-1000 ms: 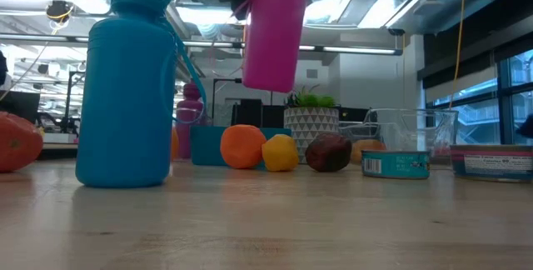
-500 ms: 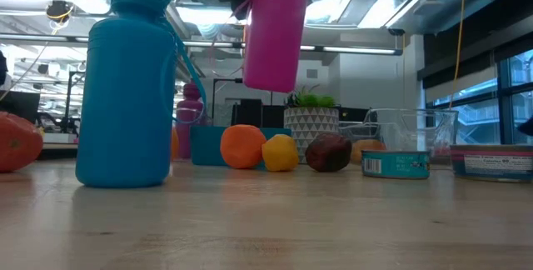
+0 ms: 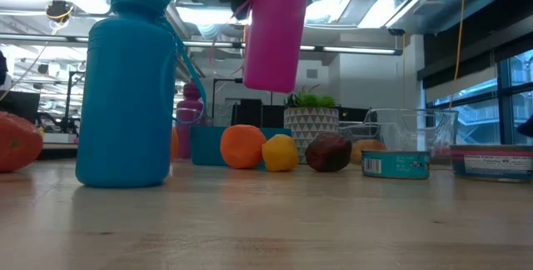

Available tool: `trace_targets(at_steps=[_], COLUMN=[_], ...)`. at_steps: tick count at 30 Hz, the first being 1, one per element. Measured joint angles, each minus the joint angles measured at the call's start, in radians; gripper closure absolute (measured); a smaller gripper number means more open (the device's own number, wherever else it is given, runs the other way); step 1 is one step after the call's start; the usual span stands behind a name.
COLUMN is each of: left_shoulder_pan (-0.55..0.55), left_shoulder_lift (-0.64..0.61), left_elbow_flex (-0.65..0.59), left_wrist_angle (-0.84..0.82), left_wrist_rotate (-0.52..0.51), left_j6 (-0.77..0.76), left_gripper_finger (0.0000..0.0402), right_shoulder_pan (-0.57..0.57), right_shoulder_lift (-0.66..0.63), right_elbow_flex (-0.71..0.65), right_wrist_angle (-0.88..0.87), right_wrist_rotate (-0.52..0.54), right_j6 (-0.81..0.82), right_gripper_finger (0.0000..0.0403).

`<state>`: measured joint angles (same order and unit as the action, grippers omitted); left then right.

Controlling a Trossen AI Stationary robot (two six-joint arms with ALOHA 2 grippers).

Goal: Pick & Place Food Item
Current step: Put the pink water bottle into the left transparent bin

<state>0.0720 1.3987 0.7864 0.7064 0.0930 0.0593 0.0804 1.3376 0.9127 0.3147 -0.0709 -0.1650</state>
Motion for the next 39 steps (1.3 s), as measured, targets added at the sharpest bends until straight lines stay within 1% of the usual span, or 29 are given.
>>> trace_targets(at_steps=[8, 13, 17, 23, 26, 31, 34, 39], left_shoulder_pan=[0.000, 0.000, 0.000, 0.000, 0.004, 0.048, 0.092, 0.173], left_shoulder_lift=[0.000, 0.000, -0.026, -0.117, -0.178, -0.315, -0.414, -0.590], left_elbow_flex=[0.000, 0.000, 0.000, 0.000, -0.003, -0.046, -0.084, -0.183], left_wrist_angle=[-0.001, -0.001, -0.032, -0.127, -0.156, -0.166, -0.189, -0.192], left_wrist_rotate=[-0.004, -0.006, -0.026, -0.063, -0.065, -0.017, -0.015, -0.015], left_j6=[0.007, 0.015, 0.055, 0.101, 0.110, 0.105, 0.087, 0.056], left_gripper_finger=[0.0203, 0.0203, 0.0203, 0.0203, 0.0203, 0.0203, 0.0203, 0.0203], right_shoulder_pan=[0.000, 0.000, 0.000, 0.024, 0.057, 0.116, 0.152, 0.205], right_shoulder_lift=[0.000, 0.000, 0.000, -0.043, -0.088, -0.177, -0.219, -0.261], right_elbow_flex=[0.014, 0.055, 0.080, 0.082, 0.082, 0.082, 0.082, 0.082], right_wrist_angle=[-0.002, -0.029, -0.071, -0.076, -0.095, -0.187, -0.250, -0.348], right_wrist_rotate=[0.000, 0.002, 0.051, 0.218, 0.271, 0.347, 0.410, 0.522], right_j6=[0.011, -0.003, -0.024, -0.102, -0.137, -0.153, -0.136, -0.114], right_gripper_finger=[0.0148, 0.0117, 0.0111, 0.0118, 0.0121, 0.0123, 0.0124, 0.0124])
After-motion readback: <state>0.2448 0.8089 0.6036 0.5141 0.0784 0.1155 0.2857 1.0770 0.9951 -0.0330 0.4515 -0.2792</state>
